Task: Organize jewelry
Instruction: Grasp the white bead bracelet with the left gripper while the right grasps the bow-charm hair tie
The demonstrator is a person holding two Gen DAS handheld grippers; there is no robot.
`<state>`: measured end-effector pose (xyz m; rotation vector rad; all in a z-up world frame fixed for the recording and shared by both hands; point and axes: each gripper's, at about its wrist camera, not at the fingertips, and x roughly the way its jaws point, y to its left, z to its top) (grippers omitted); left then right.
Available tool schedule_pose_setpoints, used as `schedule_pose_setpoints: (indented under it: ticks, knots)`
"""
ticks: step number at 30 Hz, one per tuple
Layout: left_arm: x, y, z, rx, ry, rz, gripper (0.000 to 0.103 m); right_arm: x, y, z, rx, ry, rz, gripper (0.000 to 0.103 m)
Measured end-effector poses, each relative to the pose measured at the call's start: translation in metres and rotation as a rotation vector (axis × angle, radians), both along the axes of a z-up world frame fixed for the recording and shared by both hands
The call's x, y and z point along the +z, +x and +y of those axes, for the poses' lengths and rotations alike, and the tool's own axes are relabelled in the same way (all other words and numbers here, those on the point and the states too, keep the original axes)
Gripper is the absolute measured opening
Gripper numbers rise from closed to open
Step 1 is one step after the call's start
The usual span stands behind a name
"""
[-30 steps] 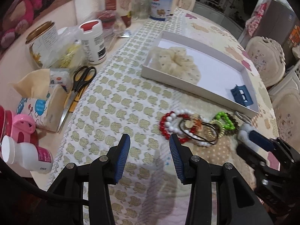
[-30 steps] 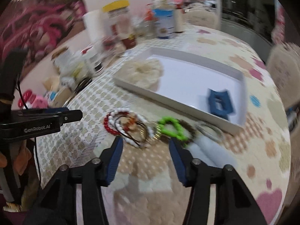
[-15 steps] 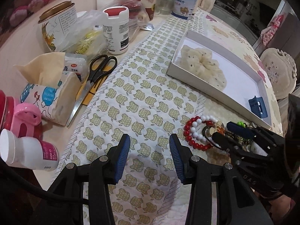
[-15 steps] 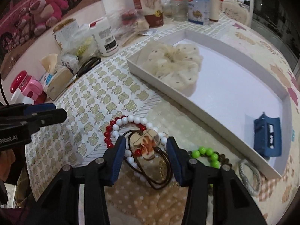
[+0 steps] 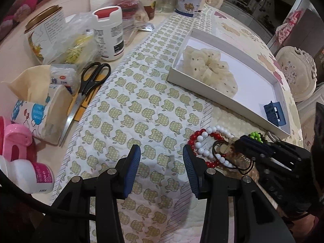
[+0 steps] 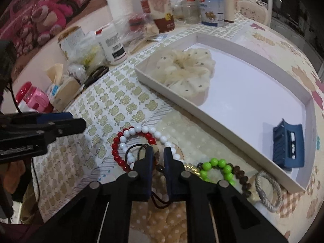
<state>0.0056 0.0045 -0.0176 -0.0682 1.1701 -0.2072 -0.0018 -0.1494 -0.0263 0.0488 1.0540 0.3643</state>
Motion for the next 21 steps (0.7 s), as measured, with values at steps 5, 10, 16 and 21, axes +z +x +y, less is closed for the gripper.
schedule_pose_setpoints:
  ticks: [5, 10, 16, 21]
  knots:
    - [0.001, 0.001, -0.009, -0.034, -0.005, -0.01, 0.033, 0.02, -0.013, -0.023, -0.062, 0.096, -0.021, 0.01]
    - [-0.001, 0.005, -0.027, -0.126, -0.057, 0.007, 0.033, 0.048, -0.029, -0.043, -0.116, 0.106, -0.09, 0.009]
    - [-0.007, 0.013, -0.057, -0.26, -0.034, -0.008, 0.033, 0.082, -0.043, -0.075, -0.193, 0.115, -0.157, 0.008]
    - [-0.021, 0.021, -0.078, -0.326, 0.026, 0.012, 0.033, 0.097, -0.05, -0.097, -0.249, 0.12, -0.188, 0.008]
